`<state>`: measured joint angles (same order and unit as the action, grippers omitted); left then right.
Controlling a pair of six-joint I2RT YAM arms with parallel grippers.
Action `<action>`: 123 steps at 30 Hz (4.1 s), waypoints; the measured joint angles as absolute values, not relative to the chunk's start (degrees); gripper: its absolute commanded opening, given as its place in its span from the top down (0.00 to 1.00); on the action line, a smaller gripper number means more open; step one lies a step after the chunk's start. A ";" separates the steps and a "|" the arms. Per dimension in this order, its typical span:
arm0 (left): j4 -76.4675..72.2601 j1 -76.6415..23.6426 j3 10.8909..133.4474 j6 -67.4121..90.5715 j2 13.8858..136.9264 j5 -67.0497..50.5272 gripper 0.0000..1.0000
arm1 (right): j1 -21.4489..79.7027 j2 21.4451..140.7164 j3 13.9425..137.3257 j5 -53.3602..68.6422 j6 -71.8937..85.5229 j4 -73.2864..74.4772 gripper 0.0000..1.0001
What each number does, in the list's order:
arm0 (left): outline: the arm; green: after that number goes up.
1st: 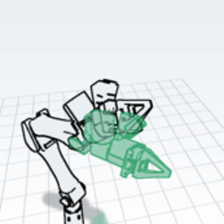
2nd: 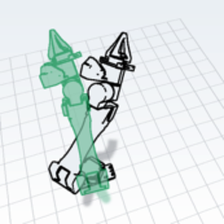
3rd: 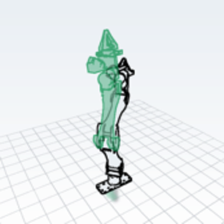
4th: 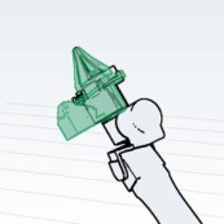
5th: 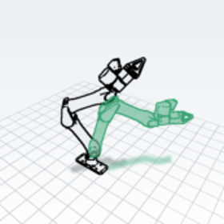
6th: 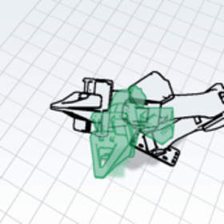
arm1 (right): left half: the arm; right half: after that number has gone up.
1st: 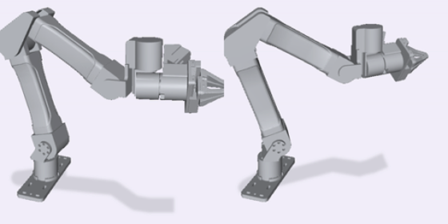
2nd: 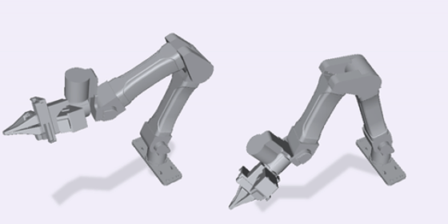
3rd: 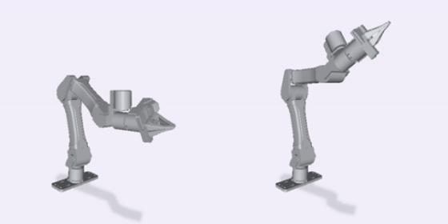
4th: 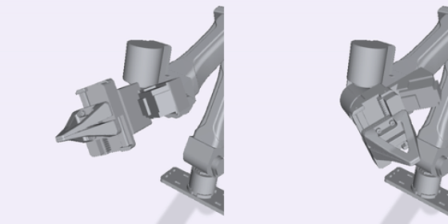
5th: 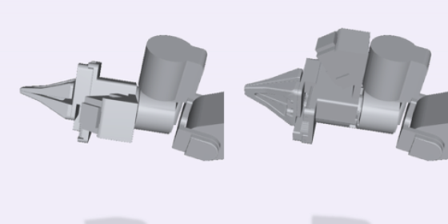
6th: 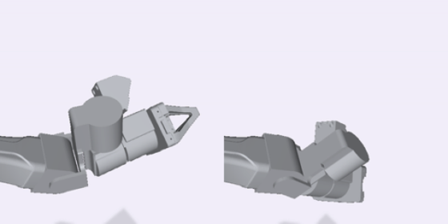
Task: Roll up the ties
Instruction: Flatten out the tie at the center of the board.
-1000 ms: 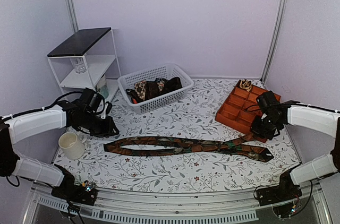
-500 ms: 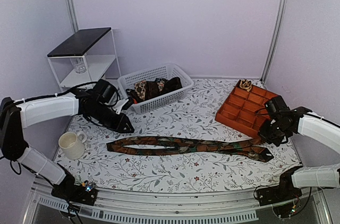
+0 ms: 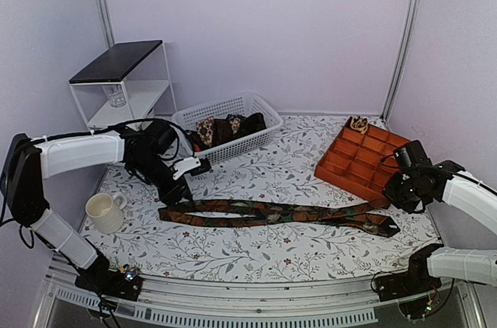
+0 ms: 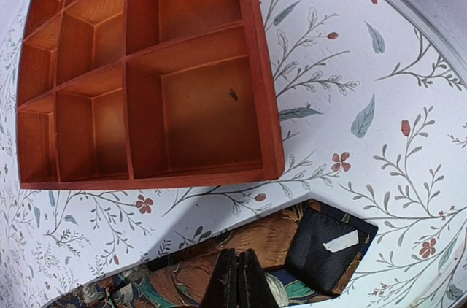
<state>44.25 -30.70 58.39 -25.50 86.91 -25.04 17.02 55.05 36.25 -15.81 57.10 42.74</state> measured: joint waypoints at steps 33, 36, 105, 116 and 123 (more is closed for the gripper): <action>52.86 -20.51 58.28 -40.29 96.88 -27.44 1.00 | 16.03 51.40 32.03 -16.03 56.77 41.98 1.00; 52.86 -20.23 59.16 -40.29 96.88 -27.46 1.00 | 15.70 51.37 31.62 -16.08 56.84 41.98 1.00; 38.46 -14.96 64.42 -35.46 103.09 -7.07 0.77 | 14.96 51.13 25.80 -14.96 68.12 43.68 1.00; 36.82 -17.15 63.46 -34.79 102.21 -5.17 0.78 | 14.92 48.16 23.49 -16.34 70.11 44.12 0.67; 35.46 -17.56 62.06 -32.47 100.07 -1.93 0.75 | 14.92 48.05 25.02 -17.19 69.65 46.24 0.72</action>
<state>35.46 -17.56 62.06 -32.47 100.07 -1.93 14.92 48.05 25.02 -17.19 69.65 46.24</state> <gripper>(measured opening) 0.224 0.330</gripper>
